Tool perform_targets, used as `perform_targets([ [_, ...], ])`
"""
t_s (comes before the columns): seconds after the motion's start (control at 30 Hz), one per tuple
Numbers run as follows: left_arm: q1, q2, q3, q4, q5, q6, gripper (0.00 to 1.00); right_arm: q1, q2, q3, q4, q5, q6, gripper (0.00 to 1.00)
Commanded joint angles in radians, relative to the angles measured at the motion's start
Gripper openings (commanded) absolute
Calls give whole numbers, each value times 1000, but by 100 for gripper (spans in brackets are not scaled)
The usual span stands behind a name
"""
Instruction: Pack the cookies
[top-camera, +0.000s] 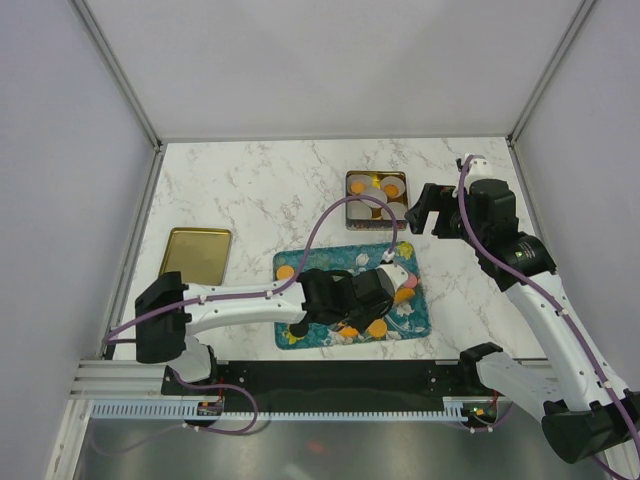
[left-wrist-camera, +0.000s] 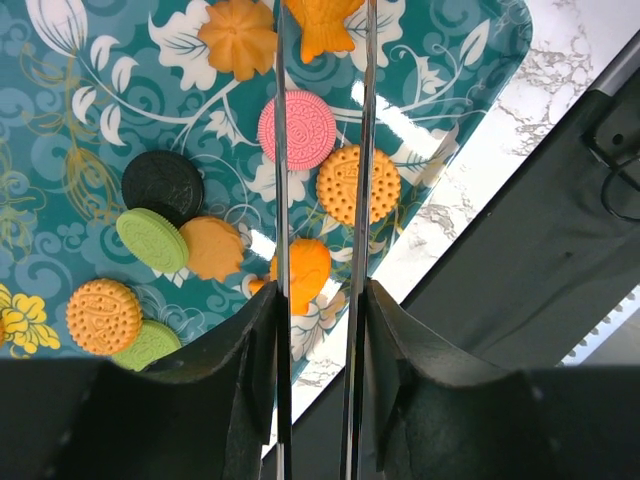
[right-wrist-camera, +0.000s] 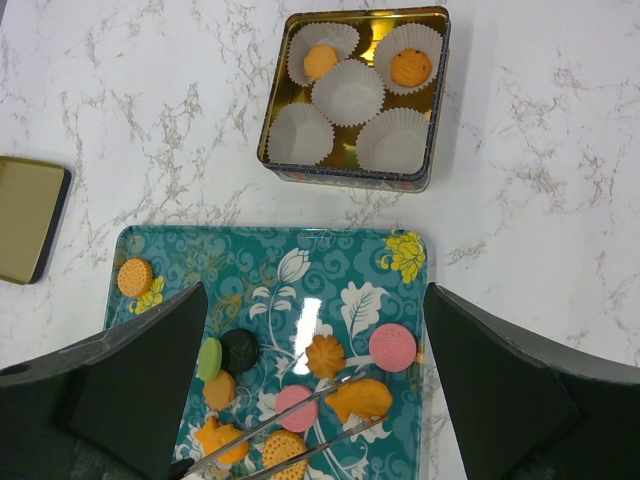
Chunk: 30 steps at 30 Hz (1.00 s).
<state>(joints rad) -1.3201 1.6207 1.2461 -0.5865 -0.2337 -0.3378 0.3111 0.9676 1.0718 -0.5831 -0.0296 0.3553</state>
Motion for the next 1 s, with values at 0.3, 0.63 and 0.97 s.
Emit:
perform_targets([
  [0.3,36,-137,68,-18,-62,8,36,-4,-21,20,16,10,4,98],
  [0.63,329,-33,277,-16,-18,74,36,-3,-17,36,5,8,11,98],
  [0.97,483,214,504,-19,-13,135,36,-3,-18,45,-17,-3,11,98],
])
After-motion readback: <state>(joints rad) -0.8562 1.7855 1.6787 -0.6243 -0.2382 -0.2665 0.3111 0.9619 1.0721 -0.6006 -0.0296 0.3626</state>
